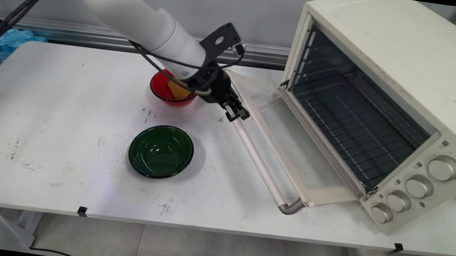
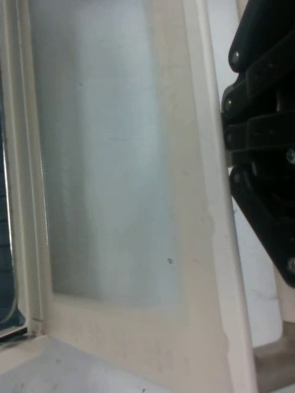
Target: Open the oven
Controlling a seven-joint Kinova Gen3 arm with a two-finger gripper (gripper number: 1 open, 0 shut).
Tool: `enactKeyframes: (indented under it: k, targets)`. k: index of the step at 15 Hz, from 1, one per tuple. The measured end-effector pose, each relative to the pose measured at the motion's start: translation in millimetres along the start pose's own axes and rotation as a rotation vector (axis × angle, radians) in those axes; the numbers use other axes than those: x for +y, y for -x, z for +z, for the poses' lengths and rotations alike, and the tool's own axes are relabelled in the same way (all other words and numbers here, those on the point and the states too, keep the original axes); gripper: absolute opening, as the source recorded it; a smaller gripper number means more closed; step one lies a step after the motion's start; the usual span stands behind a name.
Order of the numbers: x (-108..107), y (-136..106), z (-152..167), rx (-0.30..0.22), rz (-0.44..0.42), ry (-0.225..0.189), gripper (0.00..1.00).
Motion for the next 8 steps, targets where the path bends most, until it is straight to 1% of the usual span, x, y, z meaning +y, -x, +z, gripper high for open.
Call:
enactKeyframes:
  k: [8]
  targets:
    - [-7.0, 21.5, -11.7, 0.02, 0.037, 0.005, 0.0]
